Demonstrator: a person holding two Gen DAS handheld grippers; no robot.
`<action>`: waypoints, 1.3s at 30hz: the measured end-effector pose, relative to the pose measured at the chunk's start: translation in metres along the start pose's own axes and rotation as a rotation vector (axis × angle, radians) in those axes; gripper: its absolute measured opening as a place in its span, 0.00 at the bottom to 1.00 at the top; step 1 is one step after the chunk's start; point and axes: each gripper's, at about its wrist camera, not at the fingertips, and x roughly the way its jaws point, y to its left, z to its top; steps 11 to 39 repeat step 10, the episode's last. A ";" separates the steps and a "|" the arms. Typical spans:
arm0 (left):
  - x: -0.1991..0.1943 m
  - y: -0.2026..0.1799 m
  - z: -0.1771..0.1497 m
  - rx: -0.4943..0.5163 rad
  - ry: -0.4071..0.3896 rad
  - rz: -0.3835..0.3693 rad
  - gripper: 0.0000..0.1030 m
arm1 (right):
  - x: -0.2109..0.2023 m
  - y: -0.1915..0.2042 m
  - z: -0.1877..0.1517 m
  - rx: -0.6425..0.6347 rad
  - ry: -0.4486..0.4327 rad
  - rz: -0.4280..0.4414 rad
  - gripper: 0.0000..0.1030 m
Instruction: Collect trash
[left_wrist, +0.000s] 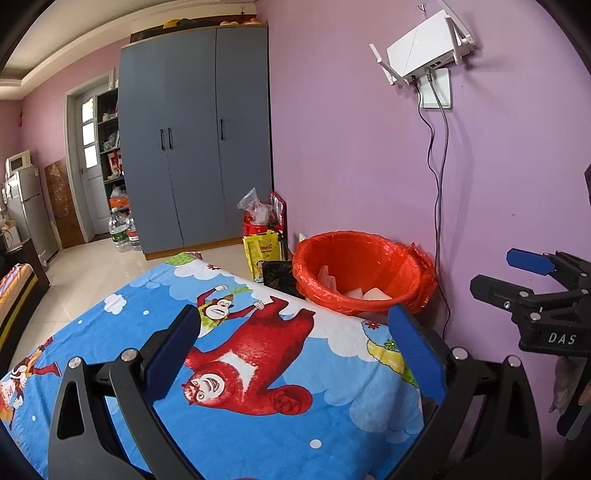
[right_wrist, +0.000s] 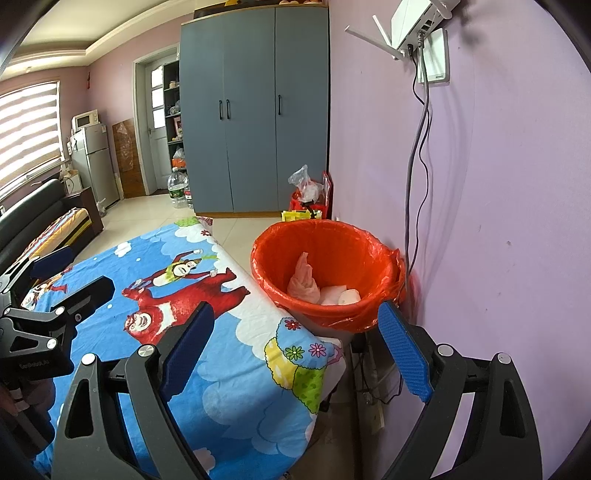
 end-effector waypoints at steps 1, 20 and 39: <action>0.000 -0.001 -0.001 0.004 -0.001 -0.003 0.96 | 0.000 0.000 0.000 0.000 0.000 0.000 0.82; -0.001 0.007 -0.002 -0.010 0.008 0.026 0.96 | 0.000 0.004 -0.003 0.000 -0.007 -0.005 0.82; -0.001 0.007 -0.002 -0.010 0.008 0.026 0.96 | 0.000 0.004 -0.003 0.000 -0.007 -0.005 0.82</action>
